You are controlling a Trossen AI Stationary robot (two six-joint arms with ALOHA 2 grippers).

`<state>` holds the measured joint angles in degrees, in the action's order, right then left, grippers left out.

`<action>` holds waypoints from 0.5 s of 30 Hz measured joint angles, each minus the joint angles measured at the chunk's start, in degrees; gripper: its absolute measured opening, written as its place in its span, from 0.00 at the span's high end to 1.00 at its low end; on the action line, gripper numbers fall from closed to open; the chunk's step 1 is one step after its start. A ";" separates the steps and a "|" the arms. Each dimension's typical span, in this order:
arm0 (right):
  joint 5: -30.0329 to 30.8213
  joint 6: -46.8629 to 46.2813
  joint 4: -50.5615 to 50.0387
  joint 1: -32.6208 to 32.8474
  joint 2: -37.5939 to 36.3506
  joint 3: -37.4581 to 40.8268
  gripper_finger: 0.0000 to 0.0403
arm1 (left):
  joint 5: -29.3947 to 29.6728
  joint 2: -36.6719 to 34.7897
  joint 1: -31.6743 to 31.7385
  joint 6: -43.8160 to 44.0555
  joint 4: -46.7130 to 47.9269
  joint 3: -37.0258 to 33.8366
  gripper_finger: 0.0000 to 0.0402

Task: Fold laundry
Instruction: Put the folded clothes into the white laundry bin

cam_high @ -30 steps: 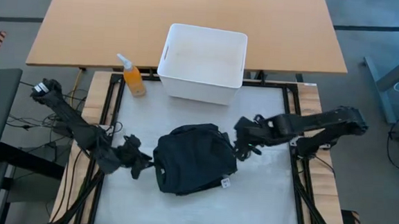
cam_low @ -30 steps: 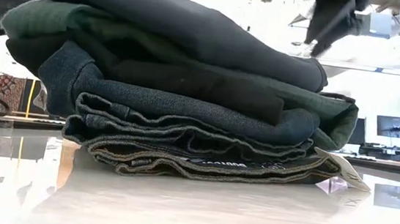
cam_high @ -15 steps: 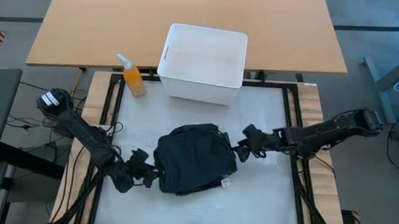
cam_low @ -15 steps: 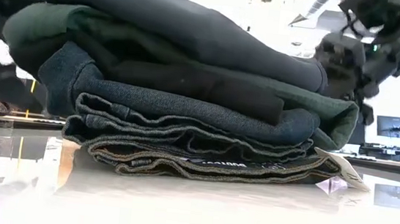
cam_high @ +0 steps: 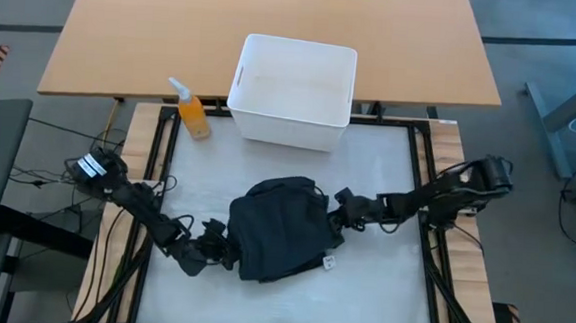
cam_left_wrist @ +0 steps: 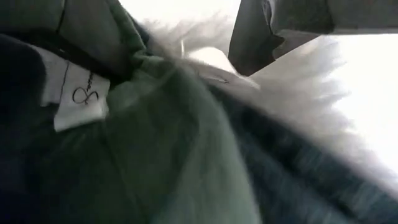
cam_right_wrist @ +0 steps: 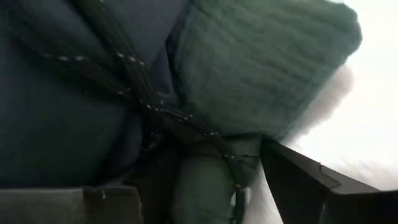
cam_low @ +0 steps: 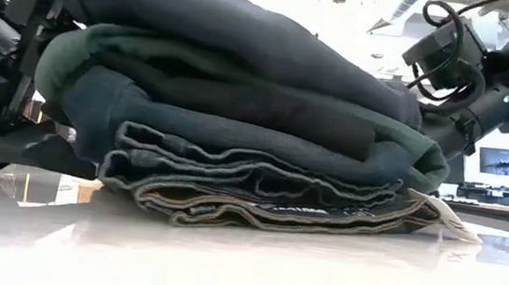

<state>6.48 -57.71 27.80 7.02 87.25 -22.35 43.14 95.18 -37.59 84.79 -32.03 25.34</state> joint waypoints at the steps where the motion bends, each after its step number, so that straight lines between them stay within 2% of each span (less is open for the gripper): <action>1: -0.70 -0.75 2.86 0.15 2.23 -0.10 0.35 | -0.22 0.06 0.48 -0.02 -0.34 0.02 0.36; 6: -1.81 -1.55 11.45 1.69 10.96 -3.84 0.35 | -1.63 0.47 3.25 -2.74 -3.68 0.13 0.36; 12: -1.79 -1.03 9.17 4.15 16.57 -11.91 0.37 | -4.54 0.55 6.60 -7.12 -4.45 1.29 0.36; 15: -2.01 -1.60 6.41 4.95 16.94 -14.47 0.44 | -4.47 0.50 7.00 -6.68 -3.72 1.33 0.39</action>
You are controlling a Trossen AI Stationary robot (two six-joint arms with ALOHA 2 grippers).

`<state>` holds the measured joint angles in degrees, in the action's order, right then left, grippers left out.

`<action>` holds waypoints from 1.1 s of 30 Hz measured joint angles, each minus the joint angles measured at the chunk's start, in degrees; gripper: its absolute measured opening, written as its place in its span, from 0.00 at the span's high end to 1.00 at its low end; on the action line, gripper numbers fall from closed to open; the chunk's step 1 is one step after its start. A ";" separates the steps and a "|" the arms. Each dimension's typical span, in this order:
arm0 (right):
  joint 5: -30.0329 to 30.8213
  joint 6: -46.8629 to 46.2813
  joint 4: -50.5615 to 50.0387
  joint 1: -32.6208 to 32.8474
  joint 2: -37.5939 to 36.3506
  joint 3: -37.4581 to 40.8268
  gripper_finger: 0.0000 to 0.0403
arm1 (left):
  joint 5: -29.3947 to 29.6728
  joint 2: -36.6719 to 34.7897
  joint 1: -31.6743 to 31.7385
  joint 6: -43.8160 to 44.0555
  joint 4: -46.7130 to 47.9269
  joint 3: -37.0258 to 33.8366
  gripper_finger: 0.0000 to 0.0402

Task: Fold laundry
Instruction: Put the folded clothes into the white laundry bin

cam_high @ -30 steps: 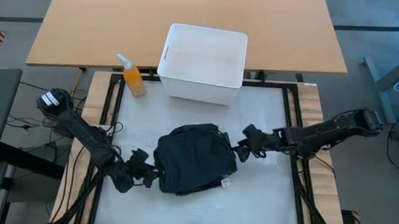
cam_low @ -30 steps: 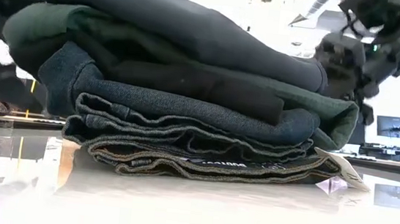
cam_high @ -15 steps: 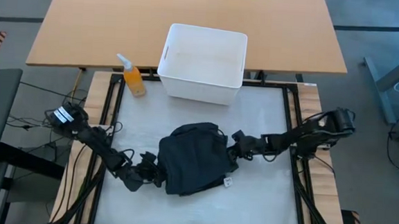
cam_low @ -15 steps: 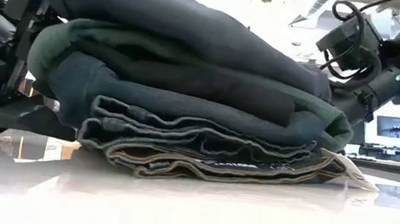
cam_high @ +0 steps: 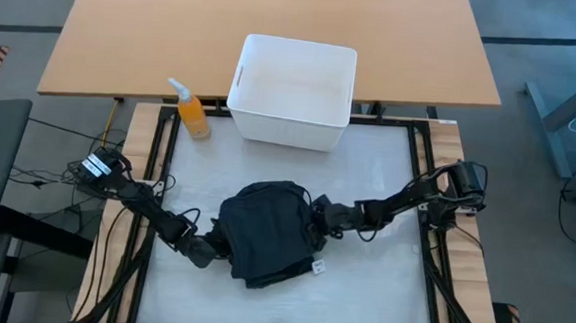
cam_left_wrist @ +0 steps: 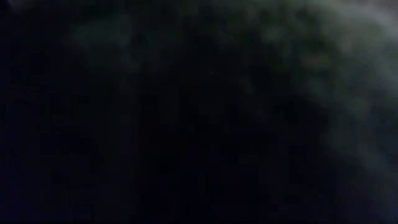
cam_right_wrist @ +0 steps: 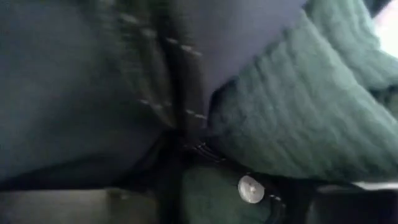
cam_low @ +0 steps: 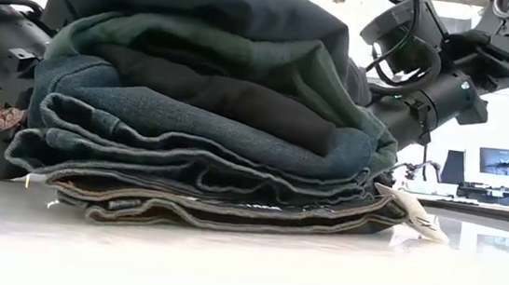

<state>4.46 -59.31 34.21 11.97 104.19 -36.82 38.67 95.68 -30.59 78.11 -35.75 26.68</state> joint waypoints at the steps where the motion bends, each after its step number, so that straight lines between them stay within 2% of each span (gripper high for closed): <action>1: 0.01 0.02 -0.67 0.14 -0.03 -0.42 0.49 | 0.26 0.01 0.02 -0.02 -0.02 0.04 0.41; 7: -0.06 -0.37 1.22 0.26 0.10 -0.72 0.80 | 1.43 0.09 0.48 -2.65 -2.07 0.09 0.64; 8: -0.06 -0.39 1.59 0.30 0.13 -0.72 0.83 | 1.77 0.15 0.55 -3.01 -2.23 0.09 0.68; 12: 0.04 -0.36 3.72 0.64 0.23 -0.72 0.83 | 3.03 0.15 0.57 -3.95 -2.80 0.09 0.84; 22: 0.36 1.82 5.09 2.79 -4.39 -0.72 0.83 | 3.75 -1.29 1.23 -15.43 -14.23 0.17 0.85; 33: 5.75 8.74 2.77 3.03 -15.58 -0.97 0.83 | 5.18 -12.80 2.17 -28.42 -15.54 0.56 0.86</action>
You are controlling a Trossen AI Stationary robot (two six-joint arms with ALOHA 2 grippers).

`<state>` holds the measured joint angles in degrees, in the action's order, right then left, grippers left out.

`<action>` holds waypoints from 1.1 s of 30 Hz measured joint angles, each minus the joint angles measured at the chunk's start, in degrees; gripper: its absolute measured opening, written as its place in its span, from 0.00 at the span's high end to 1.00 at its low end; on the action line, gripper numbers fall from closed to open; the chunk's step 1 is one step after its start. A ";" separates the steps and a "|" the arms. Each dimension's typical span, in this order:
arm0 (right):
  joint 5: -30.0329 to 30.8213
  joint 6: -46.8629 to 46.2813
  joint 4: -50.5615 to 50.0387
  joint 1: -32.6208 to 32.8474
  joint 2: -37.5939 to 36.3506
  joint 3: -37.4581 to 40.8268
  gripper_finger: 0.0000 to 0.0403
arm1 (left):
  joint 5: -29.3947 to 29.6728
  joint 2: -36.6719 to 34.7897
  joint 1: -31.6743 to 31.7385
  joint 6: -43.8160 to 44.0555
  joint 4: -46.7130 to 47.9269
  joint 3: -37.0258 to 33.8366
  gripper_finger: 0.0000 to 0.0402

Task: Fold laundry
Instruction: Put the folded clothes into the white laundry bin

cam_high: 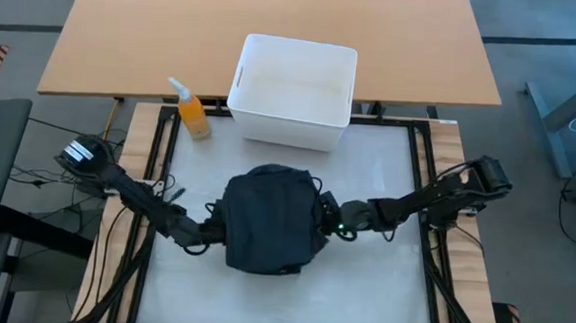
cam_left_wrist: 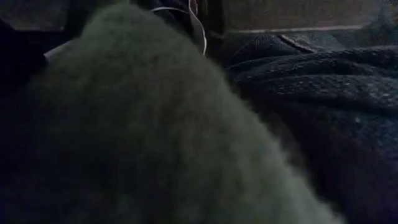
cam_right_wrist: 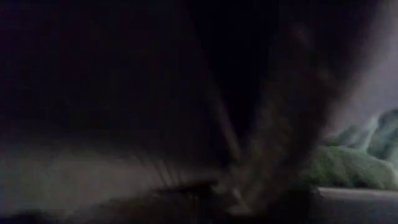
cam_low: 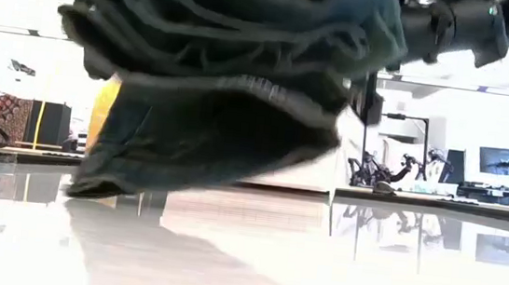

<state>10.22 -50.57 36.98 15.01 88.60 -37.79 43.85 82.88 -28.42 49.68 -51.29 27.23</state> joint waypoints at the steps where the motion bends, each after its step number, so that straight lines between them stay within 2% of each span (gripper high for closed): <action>1: 0.09 0.92 -0.01 -0.26 -1.19 -0.03 0.83 | -0.09 -1.15 0.20 -1.04 0.07 0.18 0.86; 6: 1.79 3.39 -0.14 -1.35 -5.82 -0.21 0.83 | -0.06 -5.78 1.16 -6.84 1.57 1.89 0.87; 11: 1.74 6.67 -1.24 -3.31 -9.51 -1.40 0.83 | -1.84 -10.04 3.61 -12.37 7.85 6.07 0.87; 17: 1.70 12.78 -15.70 -7.36 -13.55 -11.23 0.83 | -5.15 -15.63 9.00 -18.62 18.74 13.90 0.87; 22: 1.34 16.17 -30.24 -13.51 -16.08 -22.24 0.83 | -11.18 -19.43 17.41 -19.00 32.40 23.80 0.87; 26: -2.62 16.66 -42.00 -20.79 -16.17 -33.56 0.83 | -18.09 -19.44 26.57 -17.43 44.10 34.51 0.87; 30: -6.40 18.08 -49.93 -28.73 -13.57 -45.86 0.83 | -27.60 -15.62 37.09 -17.68 51.73 46.33 0.89; 33: -8.82 18.32 -54.92 -34.09 -9.57 -54.47 0.83 | -35.74 -10.20 44.84 -17.89 56.79 56.07 0.89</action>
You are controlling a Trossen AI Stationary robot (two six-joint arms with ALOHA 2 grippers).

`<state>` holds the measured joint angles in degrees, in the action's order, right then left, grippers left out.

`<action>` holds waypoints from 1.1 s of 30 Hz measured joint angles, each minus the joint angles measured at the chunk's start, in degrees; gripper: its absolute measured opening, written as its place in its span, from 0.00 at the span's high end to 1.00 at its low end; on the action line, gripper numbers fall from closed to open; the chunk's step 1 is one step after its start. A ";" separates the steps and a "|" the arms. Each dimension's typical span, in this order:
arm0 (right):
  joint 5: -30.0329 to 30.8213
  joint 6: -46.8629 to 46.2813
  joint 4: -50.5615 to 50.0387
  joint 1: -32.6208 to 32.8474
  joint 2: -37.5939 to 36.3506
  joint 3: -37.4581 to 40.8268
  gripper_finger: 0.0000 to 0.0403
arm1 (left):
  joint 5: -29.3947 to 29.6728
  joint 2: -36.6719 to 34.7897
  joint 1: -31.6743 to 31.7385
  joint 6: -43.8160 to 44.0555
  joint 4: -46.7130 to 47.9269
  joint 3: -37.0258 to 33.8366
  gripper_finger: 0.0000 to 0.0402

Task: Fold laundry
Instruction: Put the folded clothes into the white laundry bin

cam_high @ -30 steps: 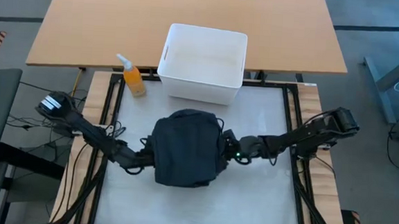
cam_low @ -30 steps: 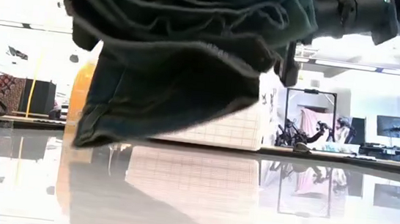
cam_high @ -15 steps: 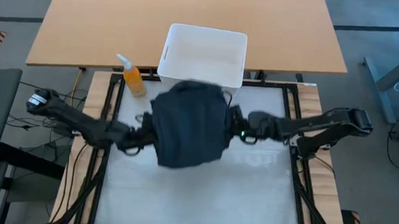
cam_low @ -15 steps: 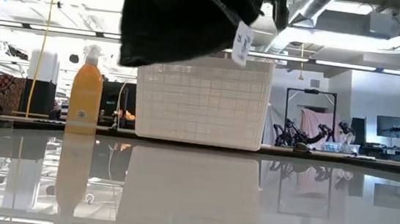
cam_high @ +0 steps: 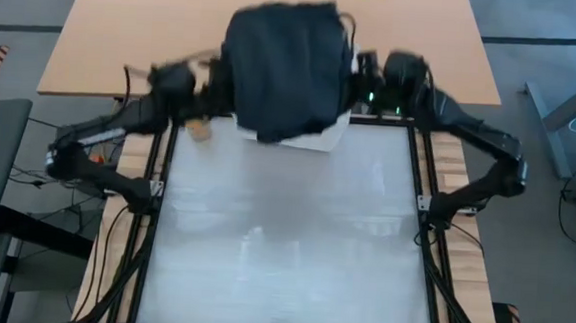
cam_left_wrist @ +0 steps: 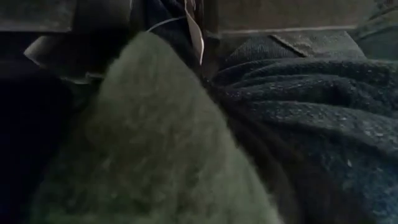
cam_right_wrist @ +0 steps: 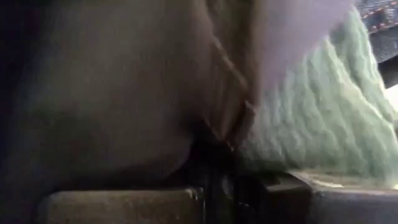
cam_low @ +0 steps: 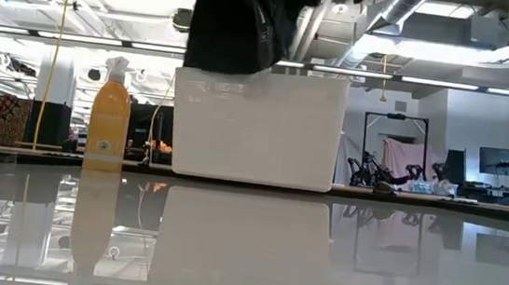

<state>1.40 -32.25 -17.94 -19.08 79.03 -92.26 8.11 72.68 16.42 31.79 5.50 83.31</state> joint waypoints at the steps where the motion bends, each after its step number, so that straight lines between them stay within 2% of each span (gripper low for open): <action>1: -1.04 0.05 -1.93 -1.84 1.78 -2.60 0.83 | -2.78 2.39 2.58 0.07 1.98 3.28 0.89; 6: -3.46 2.39 -12.12 -9.77 8.53 -12.60 0.83 | -18.38 16.12 13.90 3.69 6.68 18.98 0.89; 9: -3.02 4.07 -16.45 -13.17 10.14 -14.39 0.83 | -22.89 23.68 17.70 3.66 11.77 27.73 0.89; 12: -3.99 4.81 -18.61 -16.61 10.65 -13.33 0.83 | -24.77 28.65 20.39 0.99 19.20 33.97 0.90; 16: -7.28 6.98 -21.18 -20.63 12.22 -9.15 0.83 | -26.17 32.55 22.63 -1.07 24.79 33.94 0.90; 25: -6.70 13.00 -20.83 -22.74 21.01 -4.46 0.83 | -25.17 40.72 25.89 -8.99 32.97 31.78 0.91; 33: -0.44 18.71 -20.02 -22.59 27.38 -4.75 0.84 | -15.71 44.80 26.96 -16.58 41.90 32.00 0.90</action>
<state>0.96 -13.54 -37.96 -41.67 106.41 -97.01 -7.60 117.48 43.38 15.21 47.40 115.31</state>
